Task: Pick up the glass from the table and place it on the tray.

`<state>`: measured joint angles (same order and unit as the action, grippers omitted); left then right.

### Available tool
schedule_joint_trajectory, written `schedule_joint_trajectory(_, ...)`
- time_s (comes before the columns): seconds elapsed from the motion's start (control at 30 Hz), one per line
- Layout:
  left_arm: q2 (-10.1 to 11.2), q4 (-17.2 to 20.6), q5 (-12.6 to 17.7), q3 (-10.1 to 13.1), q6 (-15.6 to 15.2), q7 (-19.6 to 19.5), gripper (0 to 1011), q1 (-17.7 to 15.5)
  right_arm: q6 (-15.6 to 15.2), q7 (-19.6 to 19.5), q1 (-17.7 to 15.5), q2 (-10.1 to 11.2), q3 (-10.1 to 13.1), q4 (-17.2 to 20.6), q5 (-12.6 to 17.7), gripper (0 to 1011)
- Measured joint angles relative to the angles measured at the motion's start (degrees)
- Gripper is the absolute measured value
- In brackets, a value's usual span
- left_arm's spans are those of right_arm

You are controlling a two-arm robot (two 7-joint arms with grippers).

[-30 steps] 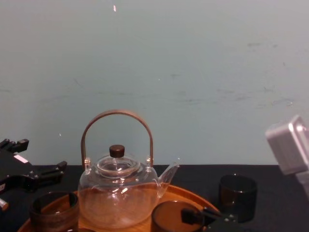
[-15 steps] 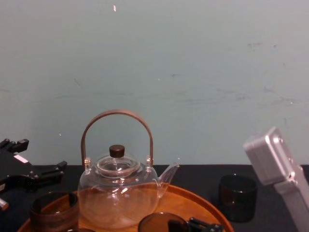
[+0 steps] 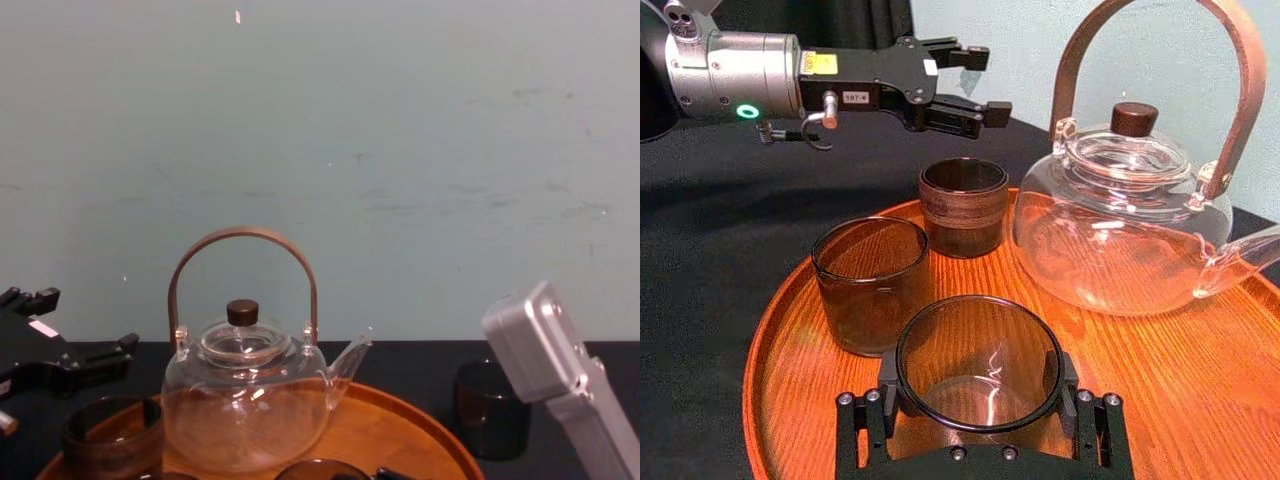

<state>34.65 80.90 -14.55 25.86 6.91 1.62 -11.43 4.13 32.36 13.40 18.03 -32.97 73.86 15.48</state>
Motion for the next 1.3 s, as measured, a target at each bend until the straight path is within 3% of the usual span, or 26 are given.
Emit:
schedule_joint_trajectory(0.43,0.0,0.0,0.0,0.0,0.0,0.0,1001,0.0,0.01,-0.06,-0.01,0.01,0.09,0.03,0.04,907)
schedule_joint_trajectory(0.6,0.0,0.0,0.0,0.0,0.0,0.0,1001,0.0,0.01,-0.09,-0.02,0.01,0.11,0.04,0.06,999)
schedule_joint_trajectory(0.9,0.0,0.0,0.0,0.0,0.0,0.0,1001,0.0,0.18,-0.08,-0.14,0.14,0.23,0.13,0.19,1002)
schedule_joint_trajectory(1.3,0.0,0.0,0.0,0.0,0.0,0.0,1002,0.0,1.43,-1.2,-2.67,3.06,2.43,6.58,0.82,1002)
